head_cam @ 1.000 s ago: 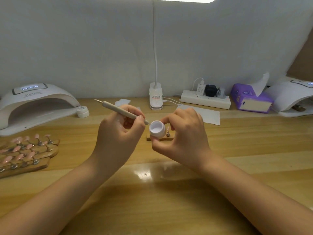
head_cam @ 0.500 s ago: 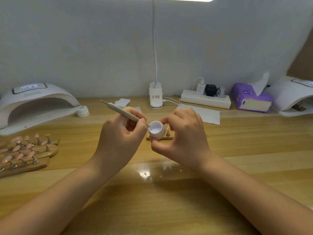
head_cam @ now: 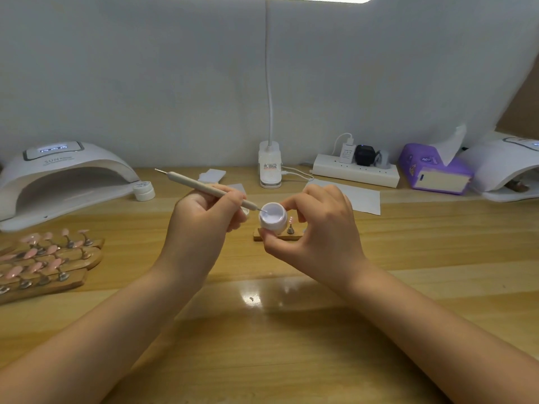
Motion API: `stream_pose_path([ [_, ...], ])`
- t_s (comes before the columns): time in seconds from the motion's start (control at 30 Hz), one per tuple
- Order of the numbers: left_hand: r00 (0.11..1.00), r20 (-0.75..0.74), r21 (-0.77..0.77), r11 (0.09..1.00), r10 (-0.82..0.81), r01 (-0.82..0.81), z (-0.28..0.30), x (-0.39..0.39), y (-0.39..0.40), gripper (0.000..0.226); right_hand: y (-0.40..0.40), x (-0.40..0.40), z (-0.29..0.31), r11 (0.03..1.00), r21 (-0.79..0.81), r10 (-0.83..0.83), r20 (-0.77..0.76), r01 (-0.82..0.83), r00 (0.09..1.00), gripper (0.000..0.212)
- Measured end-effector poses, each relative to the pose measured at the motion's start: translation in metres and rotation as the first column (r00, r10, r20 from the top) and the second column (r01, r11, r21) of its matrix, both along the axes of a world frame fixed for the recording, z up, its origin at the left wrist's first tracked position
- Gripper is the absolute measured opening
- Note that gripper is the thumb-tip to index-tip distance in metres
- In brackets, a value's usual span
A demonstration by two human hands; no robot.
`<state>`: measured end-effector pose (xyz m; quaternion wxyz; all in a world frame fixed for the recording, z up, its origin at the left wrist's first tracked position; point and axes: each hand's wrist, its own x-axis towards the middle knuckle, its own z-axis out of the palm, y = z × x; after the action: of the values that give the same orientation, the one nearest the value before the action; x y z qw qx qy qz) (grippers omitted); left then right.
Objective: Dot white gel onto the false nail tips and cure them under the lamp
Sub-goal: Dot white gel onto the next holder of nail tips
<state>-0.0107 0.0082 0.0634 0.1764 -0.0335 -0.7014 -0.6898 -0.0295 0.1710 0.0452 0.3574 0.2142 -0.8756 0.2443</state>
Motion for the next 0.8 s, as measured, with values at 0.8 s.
stream_pose_path([
  [0.8,0.997,-0.005,0.195,0.978,0.077,-0.075,-0.015,-0.008,-0.004,0.021,0.086,-0.049,-0.005,0.882,-0.049,-0.361,0.567,0.468,0.74,0.018],
])
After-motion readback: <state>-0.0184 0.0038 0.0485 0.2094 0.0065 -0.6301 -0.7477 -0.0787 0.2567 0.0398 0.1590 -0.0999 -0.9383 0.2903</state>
